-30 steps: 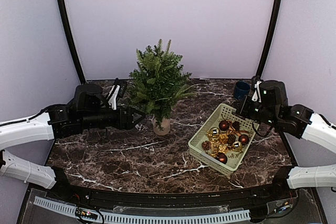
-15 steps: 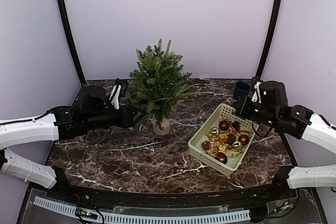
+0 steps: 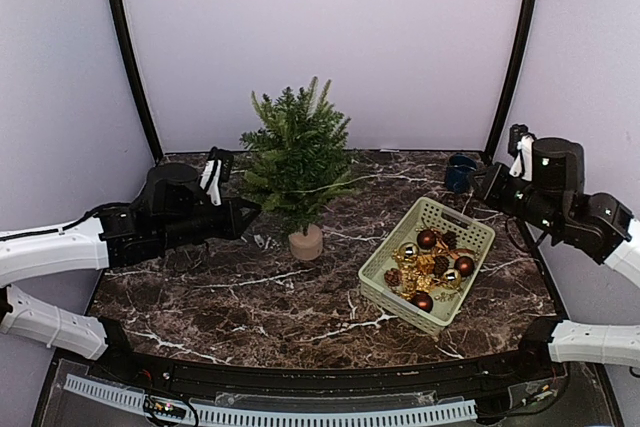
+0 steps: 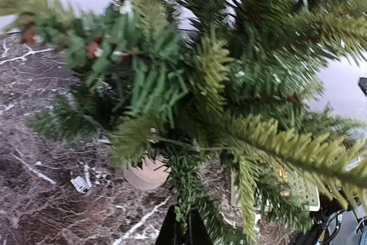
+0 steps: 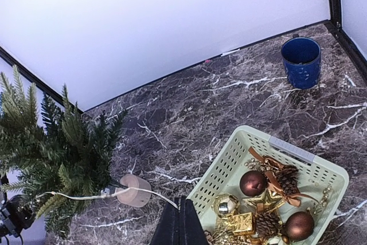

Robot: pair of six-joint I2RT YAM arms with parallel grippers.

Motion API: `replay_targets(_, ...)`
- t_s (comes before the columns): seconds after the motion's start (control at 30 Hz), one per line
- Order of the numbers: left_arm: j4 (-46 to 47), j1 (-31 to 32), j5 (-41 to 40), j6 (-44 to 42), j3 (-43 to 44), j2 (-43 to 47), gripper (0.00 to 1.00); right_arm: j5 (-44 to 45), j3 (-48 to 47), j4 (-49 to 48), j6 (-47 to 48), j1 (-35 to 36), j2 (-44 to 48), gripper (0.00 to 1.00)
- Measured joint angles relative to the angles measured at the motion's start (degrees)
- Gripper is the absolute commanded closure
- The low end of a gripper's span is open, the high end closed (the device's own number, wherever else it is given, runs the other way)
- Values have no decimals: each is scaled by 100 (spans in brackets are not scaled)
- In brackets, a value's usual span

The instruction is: Decorate the small christmas tree

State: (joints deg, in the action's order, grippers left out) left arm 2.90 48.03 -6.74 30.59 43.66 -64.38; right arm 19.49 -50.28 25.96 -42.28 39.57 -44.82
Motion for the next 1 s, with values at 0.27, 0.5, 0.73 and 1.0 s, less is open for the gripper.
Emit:
replay_targets(0.27, -212, -605, 153, -22, -140, 214, 100, 328, -289, 627, -7, 0, 446, 100)
replay_targets(0.5, -326, -804, 337, -166, -144, 275, 100, 529, -494, 1005, -4, 0, 584, 100)
replay_targets(0.73, -422, -964, 415, -295, -144, 280, 100, 763, -767, 1351, -4, 0, 730, 100)
replay_targets(1.0, -452, -1189, 470, -522, -144, 280, 100, 756, -610, 1248, -28, 0, 758, 100)
